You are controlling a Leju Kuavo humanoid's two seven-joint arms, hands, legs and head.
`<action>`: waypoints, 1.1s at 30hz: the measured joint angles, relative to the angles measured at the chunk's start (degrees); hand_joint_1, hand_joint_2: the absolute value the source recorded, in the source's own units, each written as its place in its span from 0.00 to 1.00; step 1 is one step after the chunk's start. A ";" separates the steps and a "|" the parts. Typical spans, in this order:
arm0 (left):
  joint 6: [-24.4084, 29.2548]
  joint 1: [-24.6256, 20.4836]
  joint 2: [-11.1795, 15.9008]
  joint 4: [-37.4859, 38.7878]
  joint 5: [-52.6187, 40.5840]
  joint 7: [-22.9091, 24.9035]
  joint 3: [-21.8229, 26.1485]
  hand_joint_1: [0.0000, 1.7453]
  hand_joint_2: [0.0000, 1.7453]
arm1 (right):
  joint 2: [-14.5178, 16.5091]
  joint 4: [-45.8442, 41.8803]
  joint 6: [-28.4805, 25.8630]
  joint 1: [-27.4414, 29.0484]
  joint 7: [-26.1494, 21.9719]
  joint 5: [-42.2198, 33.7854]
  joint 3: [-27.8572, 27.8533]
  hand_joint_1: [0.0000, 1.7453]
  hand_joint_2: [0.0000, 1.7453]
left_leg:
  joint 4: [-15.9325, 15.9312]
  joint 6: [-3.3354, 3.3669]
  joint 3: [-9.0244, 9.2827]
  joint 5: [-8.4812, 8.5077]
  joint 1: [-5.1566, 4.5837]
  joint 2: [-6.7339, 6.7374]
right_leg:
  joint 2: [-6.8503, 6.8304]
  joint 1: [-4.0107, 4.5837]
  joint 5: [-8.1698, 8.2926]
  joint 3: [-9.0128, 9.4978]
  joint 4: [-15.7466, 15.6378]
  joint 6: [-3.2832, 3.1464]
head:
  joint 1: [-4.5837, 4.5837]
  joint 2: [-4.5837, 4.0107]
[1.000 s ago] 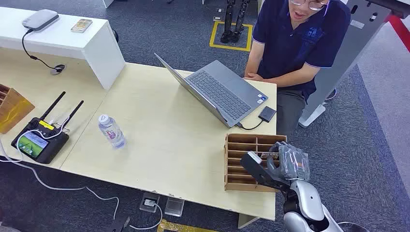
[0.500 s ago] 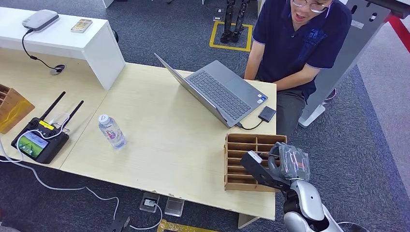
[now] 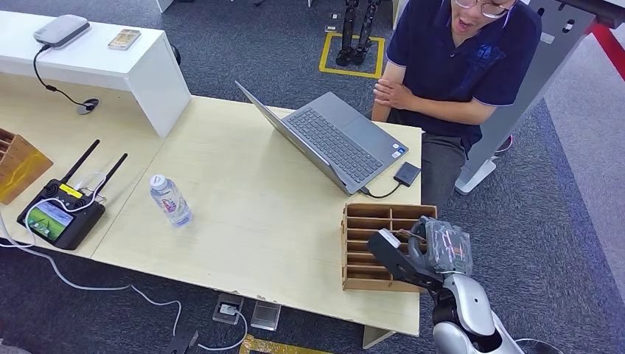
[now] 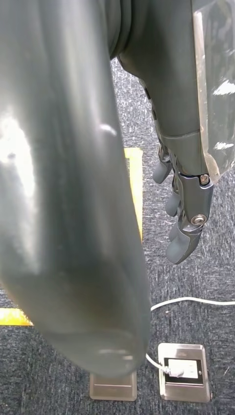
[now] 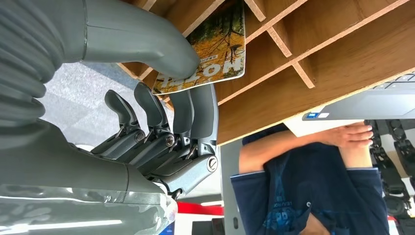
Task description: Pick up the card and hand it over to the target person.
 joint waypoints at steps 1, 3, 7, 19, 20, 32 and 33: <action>-0.02 0.00 0.09 0.00 0.00 0.04 0.00 0.00 0.00 | -0.80 -1.45 2.03 -0.60 1.06 -0.57 0.16 0.85 1.00 | 0.00 0.01 -0.01 0.01 0.00 0.01 | 0.01 0.00 0.01 -0.02 0.00 0.00 | 0.00 0.00; -0.05 -0.01 0.19 0.00 0.11 0.09 0.13 0.00 0.00 | -2.16 -4.75 5.01 -1.75 2.66 -1.68 -0.17 0.85 1.00 | 0.02 0.01 0.00 0.01 0.00 -0.02 | -0.01 0.00 0.00 -0.01 0.01 0.00 | 0.00 0.00; -0.12 0.00 0.23 0.00 0.29 0.01 0.35 0.00 0.00 | -4.15 -10.15 8.93 -4.06 5.47 -3.47 -0.90 0.85 1.00 | 0.09 0.01 -0.03 0.00 -0.03 -0.04 | -0.08 -0.03 -0.03 -0.04 0.08 0.02 | 0.00 0.00; -0.38 0.03 -0.48 0.05 0.49 -0.09 0.53 0.00 0.00 | -1.15 -16.43 6.34 -7.52 4.56 4.91 -4.30 0.85 1.00 | 0.09 0.02 -0.07 0.00 -0.04 0.10 | 0.07 -0.04 0.00 -0.13 0.12 0.00 | 0.00 0.00; -0.40 0.04 -0.58 0.07 0.46 -0.21 0.50 0.00 0.00 | -0.41 -14.14 3.86 -8.06 3.48 5.46 -3.42 0.85 1.00 | 0.07 0.01 -0.05 0.01 -0.04 0.10 | 0.08 -0.03 0.01 -0.10 0.09 0.00 | 0.00 0.00; -1.07 0.05 -1.03 0.14 -0.69 -1.36 -0.63 0.00 0.00 | 4.79 7.74 -18.37 -9.99 -6.27 15.58 -0.45 0.85 1.00 | -0.15 0.01 0.15 0.07 0.02 0.13 | 0.11 0.02 0.11 0.16 -0.15 -0.01 | 0.00 0.00; -1.07 0.05 -1.06 0.14 -0.74 -1.37 -0.69 0.00 0.00 | 4.84 8.48 -19.07 -9.87 -6.28 16.33 -0.59 0.85 1.00 | -0.14 0.01 0.14 0.06 0.02 0.11 | 0.08 0.02 0.10 0.16 -0.14 0.00 | 0.00 0.00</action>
